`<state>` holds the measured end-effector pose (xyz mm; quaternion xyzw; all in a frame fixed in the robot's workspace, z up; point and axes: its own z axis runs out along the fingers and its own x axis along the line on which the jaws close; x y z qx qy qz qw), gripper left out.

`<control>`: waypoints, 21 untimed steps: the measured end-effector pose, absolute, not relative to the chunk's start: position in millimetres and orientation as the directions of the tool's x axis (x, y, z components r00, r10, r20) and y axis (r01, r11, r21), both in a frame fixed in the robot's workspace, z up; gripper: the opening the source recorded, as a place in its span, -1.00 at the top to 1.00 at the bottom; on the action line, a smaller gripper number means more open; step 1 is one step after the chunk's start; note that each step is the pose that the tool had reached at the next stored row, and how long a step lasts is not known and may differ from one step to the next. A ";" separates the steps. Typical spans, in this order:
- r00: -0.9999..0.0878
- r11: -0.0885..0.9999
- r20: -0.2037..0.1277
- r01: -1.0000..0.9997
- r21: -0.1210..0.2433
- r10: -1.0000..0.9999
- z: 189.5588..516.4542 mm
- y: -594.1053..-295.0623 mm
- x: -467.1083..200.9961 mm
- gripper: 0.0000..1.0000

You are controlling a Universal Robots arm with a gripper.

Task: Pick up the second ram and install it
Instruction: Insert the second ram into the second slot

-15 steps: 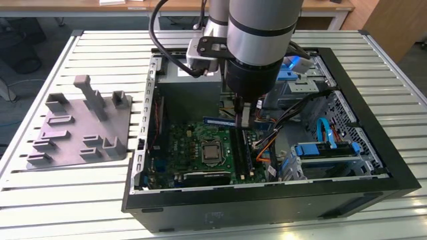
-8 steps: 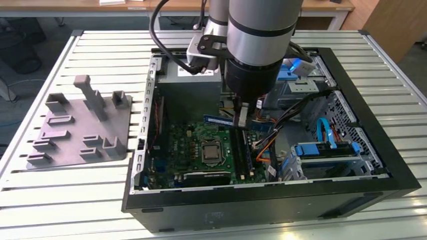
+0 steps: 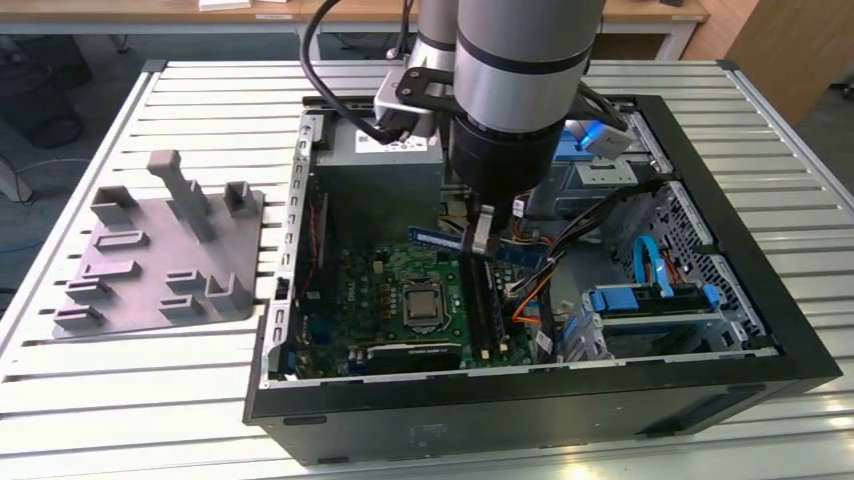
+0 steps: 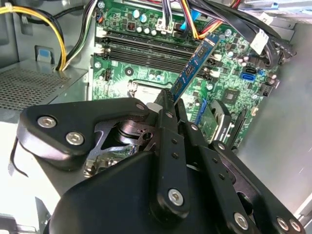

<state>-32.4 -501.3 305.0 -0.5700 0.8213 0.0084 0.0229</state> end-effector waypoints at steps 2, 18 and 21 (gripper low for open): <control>-0.364 0.365 -0.047 -0.931 -0.012 -0.930 304.8 -501.3 -32.4 0.72; -0.475 0.476 -0.047 -0.879 -0.012 -0.879 303.8 -501.3 -32.4 0.72; -0.494 0.495 -0.047 -0.869 -0.012 -0.868 303.6 -501.3 -32.4 0.72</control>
